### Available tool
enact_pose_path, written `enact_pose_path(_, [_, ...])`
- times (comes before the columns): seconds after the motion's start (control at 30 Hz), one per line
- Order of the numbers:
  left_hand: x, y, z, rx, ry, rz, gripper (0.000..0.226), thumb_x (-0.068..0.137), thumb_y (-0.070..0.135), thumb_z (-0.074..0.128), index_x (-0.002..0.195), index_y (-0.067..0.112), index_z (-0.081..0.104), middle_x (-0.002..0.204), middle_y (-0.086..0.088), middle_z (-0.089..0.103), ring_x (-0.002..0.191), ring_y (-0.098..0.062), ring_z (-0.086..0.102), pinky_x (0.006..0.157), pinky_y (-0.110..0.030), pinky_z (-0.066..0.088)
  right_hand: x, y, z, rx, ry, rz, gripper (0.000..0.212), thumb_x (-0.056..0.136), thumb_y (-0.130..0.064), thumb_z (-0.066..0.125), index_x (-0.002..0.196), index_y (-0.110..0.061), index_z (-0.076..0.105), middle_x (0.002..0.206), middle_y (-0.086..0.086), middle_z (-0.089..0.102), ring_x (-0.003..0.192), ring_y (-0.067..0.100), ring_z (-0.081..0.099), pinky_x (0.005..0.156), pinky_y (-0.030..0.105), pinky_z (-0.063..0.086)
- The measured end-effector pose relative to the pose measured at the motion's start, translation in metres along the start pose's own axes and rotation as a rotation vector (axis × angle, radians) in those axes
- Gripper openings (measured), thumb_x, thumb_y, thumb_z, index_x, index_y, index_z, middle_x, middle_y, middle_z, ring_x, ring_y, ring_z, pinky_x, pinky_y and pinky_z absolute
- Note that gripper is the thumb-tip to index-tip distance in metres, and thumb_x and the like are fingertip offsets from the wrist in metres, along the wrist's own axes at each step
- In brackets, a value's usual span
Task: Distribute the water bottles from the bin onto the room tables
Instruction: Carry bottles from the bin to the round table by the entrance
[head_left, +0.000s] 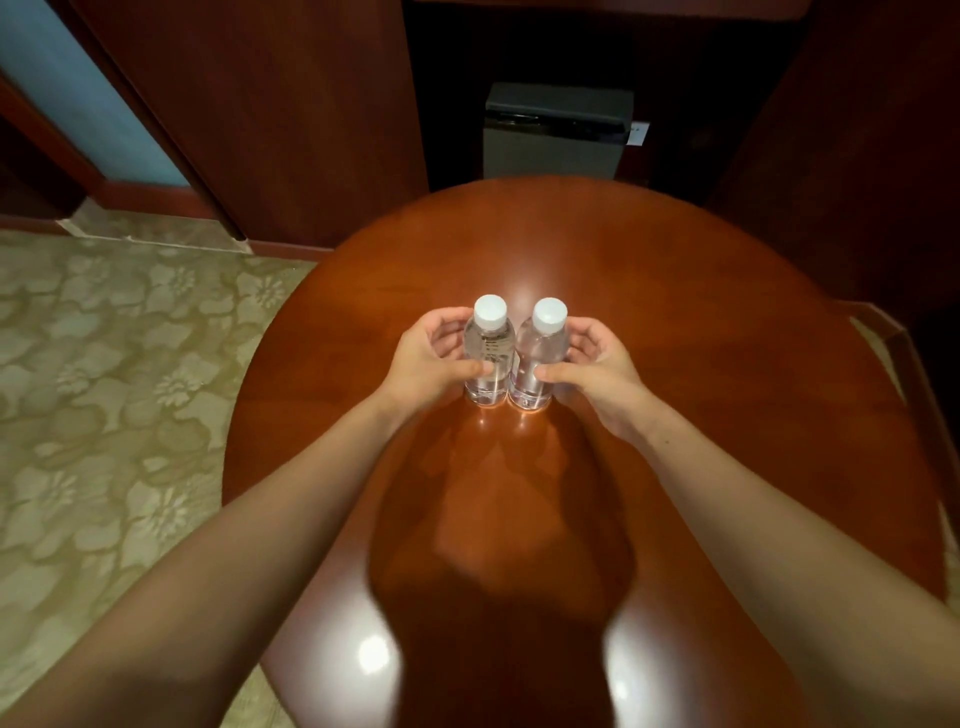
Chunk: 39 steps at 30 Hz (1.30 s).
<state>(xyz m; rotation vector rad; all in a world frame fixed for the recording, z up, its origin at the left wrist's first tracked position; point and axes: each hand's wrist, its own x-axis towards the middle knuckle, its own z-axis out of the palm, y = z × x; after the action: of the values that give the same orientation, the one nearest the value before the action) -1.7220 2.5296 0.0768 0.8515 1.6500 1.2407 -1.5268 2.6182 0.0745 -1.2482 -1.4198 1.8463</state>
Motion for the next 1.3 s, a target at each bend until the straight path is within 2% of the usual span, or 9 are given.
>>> enact_pose_path(0.13, [-0.004,0.024,0.0,0.169,-0.086,0.053,0.071,0.074,-0.005,0.079,0.137,0.005,0.049,0.129,0.001,0.056,0.119,-0.011,0.054,0.086,-0.003,0.044,-0.01,-0.018,0.004,-0.126,-0.008,-0.021,0.065,0.071,0.016,0.075,0.127,-0.011,0.054,0.117,-0.001,0.063,0.11,0.015,0.06,0.096,0.028,0.05])
enact_pose_path(0.27, [-0.007,0.053,0.001,0.245,-0.102,0.161,0.057,0.083,0.002,0.074,0.135,0.01,0.055,0.136,0.0,0.057,0.121,-0.008,0.053,0.097,-0.013,0.042,-0.022,-0.039,0.009,-0.182,0.044,-0.098,0.066,0.074,0.007,0.079,0.133,-0.013,0.055,0.117,-0.001,0.063,0.106,0.011,0.06,0.092,0.019,0.049])
enact_pose_path(0.37, [-0.006,0.065,0.002,0.365,-0.115,0.204,0.043,0.088,0.003,0.069,0.13,0.009,0.061,0.132,-0.005,0.062,0.118,-0.01,0.057,0.09,-0.008,0.043,-0.026,-0.05,0.011,-0.302,0.117,-0.177,0.052,0.077,-0.005,0.081,0.125,-0.009,0.063,0.116,0.003,0.066,0.104,0.012,0.061,0.08,0.011,0.046])
enact_pose_path(0.43, [-0.003,0.067,0.001,0.481,-0.126,0.237,0.039,0.091,0.004,0.065,0.13,0.007,0.061,0.133,-0.006,0.061,0.122,-0.012,0.056,0.094,-0.008,0.038,-0.026,-0.054,0.012,-0.395,0.139,-0.197,0.046,0.078,-0.011,0.082,0.121,-0.009,0.066,0.112,0.003,0.068,0.099,0.011,0.062,0.077,0.011,0.046])
enact_pose_path(0.57, [0.0,0.066,-0.003,0.635,-0.122,0.275,0.036,0.093,0.01,0.064,0.129,0.01,0.063,0.134,-0.003,0.061,0.125,-0.014,0.056,0.102,-0.015,0.037,-0.024,-0.056,0.014,-0.481,0.184,-0.201,0.043,0.075,-0.017,0.085,0.115,-0.01,0.07,0.105,0.003,0.07,0.094,0.011,0.064,0.083,0.021,0.05])
enact_pose_path(0.73, [0.003,0.064,-0.003,0.667,-0.091,0.263,0.035,0.09,0.017,0.07,0.125,0.017,0.066,0.127,0.002,0.066,0.115,-0.011,0.061,0.1,-0.023,0.045,-0.02,-0.053,0.014,-0.533,0.255,-0.166,0.027,0.073,-0.025,0.086,0.093,-0.021,0.068,0.087,-0.008,0.068,0.084,0.012,0.066,0.076,0.03,0.054])
enact_pose_path(1.0, [-0.003,0.064,0.0,0.728,0.029,0.237,0.028,0.078,0.031,0.08,0.105,0.026,0.073,0.102,0.006,0.065,0.078,-0.007,0.06,0.077,-0.028,0.052,-0.015,-0.058,0.01,-0.652,0.21,-0.157,0.018,0.077,-0.029,0.083,0.087,-0.026,0.069,0.086,-0.011,0.067,0.084,0.011,0.066,0.078,0.037,0.055])
enact_pose_path(1.13, [-0.004,0.063,-0.002,0.688,0.116,0.172,0.027,0.07,0.044,0.085,0.084,0.028,0.069,0.082,0.01,0.07,0.073,-0.005,0.065,0.073,-0.035,0.058,-0.015,-0.059,0.009,-0.732,0.179,-0.185,0.014,0.08,-0.03,0.079,0.09,-0.026,0.07,0.09,-0.011,0.07,0.087,0.013,0.067,0.081,0.039,0.056])
enact_pose_path(1.3, [-0.008,0.06,-0.006,0.693,0.18,0.092,0.042,0.068,0.056,0.081,0.084,0.023,0.06,0.071,0.012,0.069,0.07,-0.004,0.065,0.066,-0.035,0.053,-0.018,-0.06,0.007,-0.746,0.082,-0.224,0.01,0.084,-0.024,0.073,0.093,-0.028,0.071,0.095,-0.008,0.073,0.092,0.016,0.069,0.088,0.046,0.055])
